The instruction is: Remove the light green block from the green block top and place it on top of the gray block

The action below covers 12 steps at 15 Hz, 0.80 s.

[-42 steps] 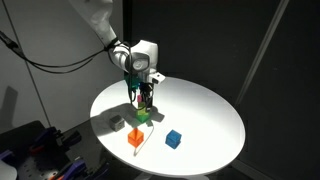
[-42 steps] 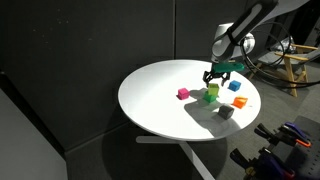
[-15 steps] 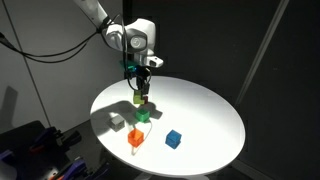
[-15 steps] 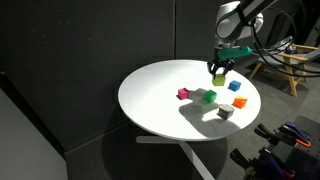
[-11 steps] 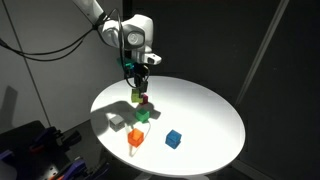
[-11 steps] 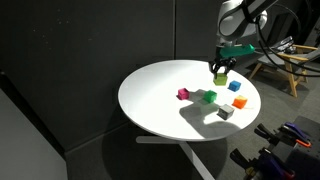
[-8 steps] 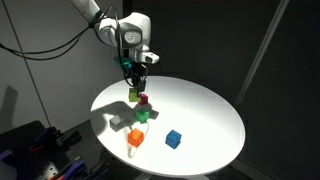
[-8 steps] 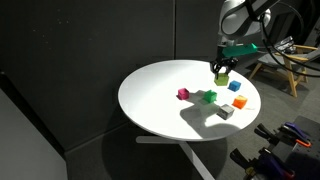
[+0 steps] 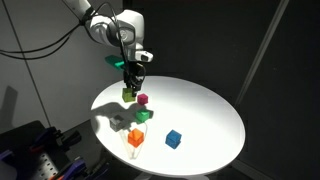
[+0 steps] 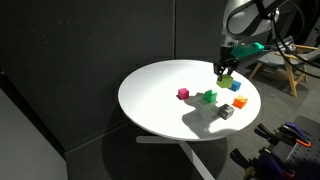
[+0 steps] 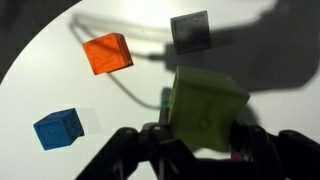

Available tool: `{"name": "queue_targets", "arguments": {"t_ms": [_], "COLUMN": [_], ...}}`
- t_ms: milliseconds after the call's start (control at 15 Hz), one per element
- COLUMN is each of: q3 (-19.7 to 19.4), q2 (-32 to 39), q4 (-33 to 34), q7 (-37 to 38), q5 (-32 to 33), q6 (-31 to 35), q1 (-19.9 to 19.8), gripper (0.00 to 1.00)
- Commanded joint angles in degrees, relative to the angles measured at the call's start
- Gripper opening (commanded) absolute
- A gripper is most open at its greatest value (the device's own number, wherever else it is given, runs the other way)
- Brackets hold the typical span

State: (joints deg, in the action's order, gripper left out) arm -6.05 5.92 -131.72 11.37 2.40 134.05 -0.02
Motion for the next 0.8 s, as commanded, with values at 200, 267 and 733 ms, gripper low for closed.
{"name": "queue_targets", "arguments": {"t_ms": [200,267,733], "q3": [1.84,2.04,3.23], "q2": [-3.68,-3.95,-5.24], "q4": [-5.54,-6.34,-9.58], "q7": [-9.06,-10.00,-12.11], "q5": [1.32,1.49,1.03], "q6": [5.80,7.01,9.13], "q1": [-0.81,-0.74,-0.55], "gripper": [0.30,0.30,0.30]}}
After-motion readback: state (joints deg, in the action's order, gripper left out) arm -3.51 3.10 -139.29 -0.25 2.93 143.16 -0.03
